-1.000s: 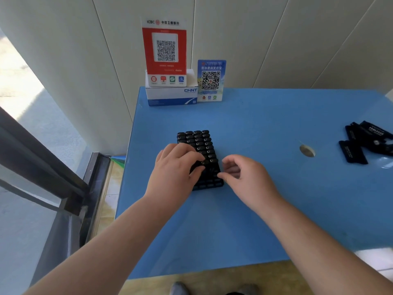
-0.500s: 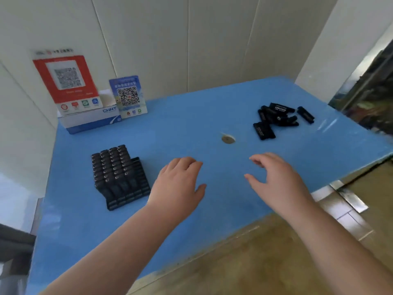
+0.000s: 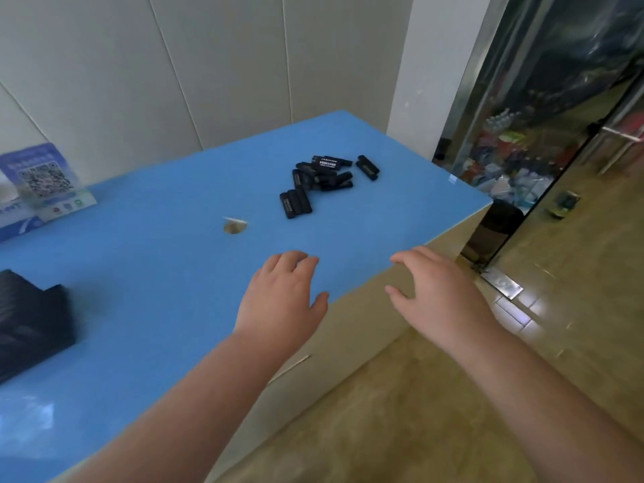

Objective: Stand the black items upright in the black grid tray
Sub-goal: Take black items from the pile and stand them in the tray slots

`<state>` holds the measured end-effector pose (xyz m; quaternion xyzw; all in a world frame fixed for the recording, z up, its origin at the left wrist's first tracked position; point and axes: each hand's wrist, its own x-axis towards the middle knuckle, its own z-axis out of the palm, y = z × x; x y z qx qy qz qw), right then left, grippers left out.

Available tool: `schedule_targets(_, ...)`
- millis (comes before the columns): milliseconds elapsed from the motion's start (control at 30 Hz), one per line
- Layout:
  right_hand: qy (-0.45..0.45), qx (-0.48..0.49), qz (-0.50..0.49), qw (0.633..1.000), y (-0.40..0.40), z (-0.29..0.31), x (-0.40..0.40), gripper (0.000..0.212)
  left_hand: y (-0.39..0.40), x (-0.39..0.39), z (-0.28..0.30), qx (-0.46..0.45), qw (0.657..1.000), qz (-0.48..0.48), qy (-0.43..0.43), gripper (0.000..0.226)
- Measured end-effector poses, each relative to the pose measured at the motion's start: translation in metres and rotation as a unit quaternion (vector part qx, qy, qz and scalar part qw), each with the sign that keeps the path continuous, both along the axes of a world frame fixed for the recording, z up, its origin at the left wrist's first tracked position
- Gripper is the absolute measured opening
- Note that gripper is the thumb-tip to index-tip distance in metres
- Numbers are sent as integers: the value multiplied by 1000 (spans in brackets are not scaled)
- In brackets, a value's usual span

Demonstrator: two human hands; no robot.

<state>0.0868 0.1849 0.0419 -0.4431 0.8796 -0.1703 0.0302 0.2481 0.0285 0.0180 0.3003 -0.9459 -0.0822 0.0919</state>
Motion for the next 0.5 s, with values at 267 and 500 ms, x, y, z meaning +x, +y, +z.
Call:
schedule_targets(267, 2, 6, 9, 1000, -10, -6, -55, 47, -2, -52, -1, 8, 1000, 23, -11, 59)
schedule_targets(500, -6, 14, 33, 999, -62, -15, -100, 44, -46, -98, -18, 26, 999, 37, -14, 58)
